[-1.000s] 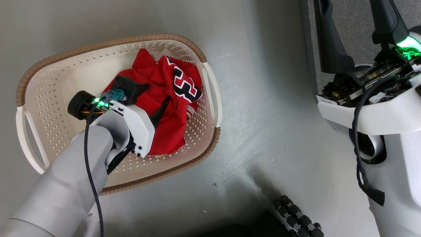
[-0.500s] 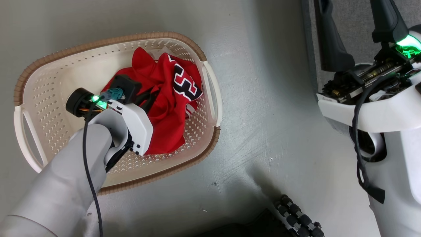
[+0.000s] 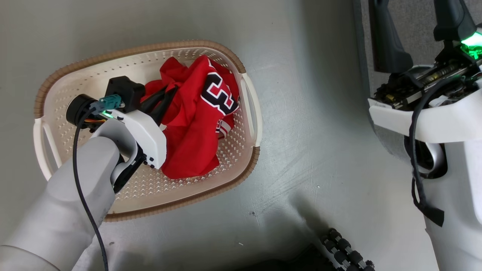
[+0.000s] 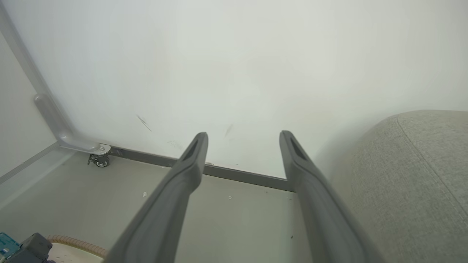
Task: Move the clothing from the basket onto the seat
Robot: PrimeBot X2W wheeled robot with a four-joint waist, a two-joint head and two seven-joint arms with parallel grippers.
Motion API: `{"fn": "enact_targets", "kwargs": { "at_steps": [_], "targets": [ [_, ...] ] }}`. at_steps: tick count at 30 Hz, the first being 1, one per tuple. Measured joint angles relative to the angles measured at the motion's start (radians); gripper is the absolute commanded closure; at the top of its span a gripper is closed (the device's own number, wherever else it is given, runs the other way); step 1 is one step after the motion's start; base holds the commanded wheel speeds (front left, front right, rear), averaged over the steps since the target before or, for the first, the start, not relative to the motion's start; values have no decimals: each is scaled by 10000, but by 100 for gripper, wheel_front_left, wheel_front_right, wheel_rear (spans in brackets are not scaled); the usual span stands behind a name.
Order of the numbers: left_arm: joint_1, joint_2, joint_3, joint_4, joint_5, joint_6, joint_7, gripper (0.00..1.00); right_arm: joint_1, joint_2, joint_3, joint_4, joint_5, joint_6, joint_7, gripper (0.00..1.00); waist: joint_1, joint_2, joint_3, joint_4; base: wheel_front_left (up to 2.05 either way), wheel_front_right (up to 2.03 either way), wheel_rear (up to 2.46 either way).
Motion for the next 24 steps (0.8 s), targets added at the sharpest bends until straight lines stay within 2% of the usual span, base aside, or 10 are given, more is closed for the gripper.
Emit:
{"fn": "enact_targets", "kwargs": {
  "at_steps": [13,24],
  "targets": [
    [501,270,330,-412,-301,0,-1024,100,-71,-2,-144,109,-107,0,0,0,0,0,-534,436,0,0,0],
    [1166,405,800,-980,-633,0,-1417,100,-58,-148,-336,265,-192,0,-2,0,0,0,-1262,912,0,0,0]
  ]
}}
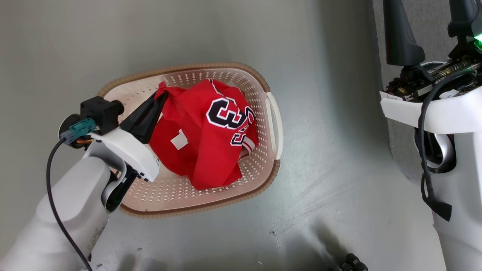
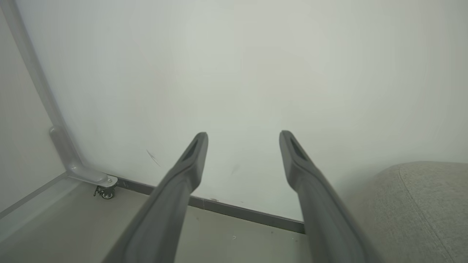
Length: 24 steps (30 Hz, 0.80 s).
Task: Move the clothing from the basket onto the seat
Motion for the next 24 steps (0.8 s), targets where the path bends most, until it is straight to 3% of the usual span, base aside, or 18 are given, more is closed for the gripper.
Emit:
{"fn": "enact_targets", "kwargs": {
  "at_steps": [24],
  "targets": [
    [1386,117,1732,-1898,-151,245,-90,100,930,-541,-222,671,4,0,0,0,0,0,-2068,963,0,0,0]
  ]
}}
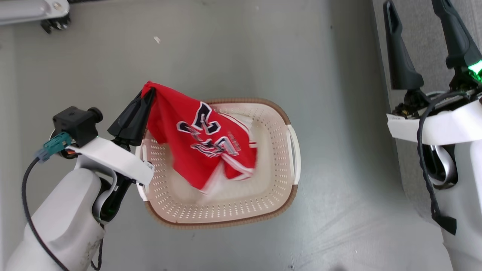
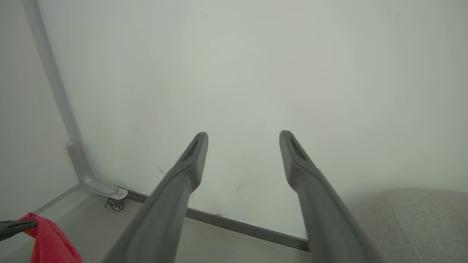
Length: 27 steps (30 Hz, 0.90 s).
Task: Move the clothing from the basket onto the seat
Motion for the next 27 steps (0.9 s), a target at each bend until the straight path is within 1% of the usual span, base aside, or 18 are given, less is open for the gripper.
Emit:
{"fn": "enact_targets", "kwargs": {
  "at_steps": [10,20,21,22,27],
  "targets": [
    [848,-35,882,-1124,10,117,-2,100,587,-117,-157,192,67,0,0,0,0,0,-914,303,0,0,0],
    [1285,-6,1636,-2518,226,199,-4,100,1187,-119,-182,385,180,0,0,0,0,0,-1849,527,0,0,0],
    [1408,61,1801,-3198,431,199,-31,100,1591,-113,-94,523,311,0,0,0,0,0,-2395,623,0,0,0],
    [1422,221,1889,-3622,662,215,-33,100,2119,-96,311,886,731,0,2,0,0,0,-2918,681,0,0,0],
    [1377,389,1908,-3808,796,334,-33,100,2515,-105,895,1250,1060,0,2,0,0,0,-3330,693,0,0,0]
  ]
}}
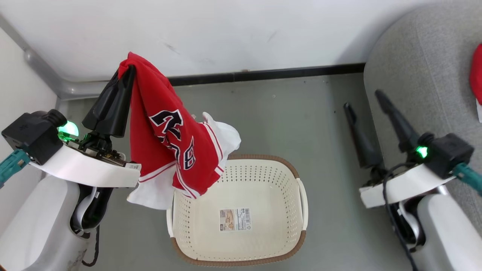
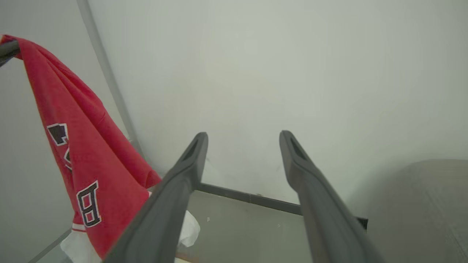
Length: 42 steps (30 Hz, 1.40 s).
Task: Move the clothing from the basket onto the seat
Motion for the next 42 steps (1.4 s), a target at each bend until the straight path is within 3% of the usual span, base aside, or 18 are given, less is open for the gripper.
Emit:
{"fn": "enact_targets", "kwargs": {
  "at_steps": [16,25,42],
  "targets": [
    [-673,102,-539,-635,462,42,583,100,597,-658,2387,683,855,0,0,0,0,0,-1021,-70,0,0,0],
    [-1250,-209,-1035,-913,550,40,995,100,510,-932,3793,602,1415,0,0,0,0,0,-1457,-87,0,0,0],
    [-2185,-1122,-2226,-1361,648,27,1904,100,-202,-947,4136,545,1338,0,0,0,0,0,-1794,-202,0,0,0]
  ]
}}
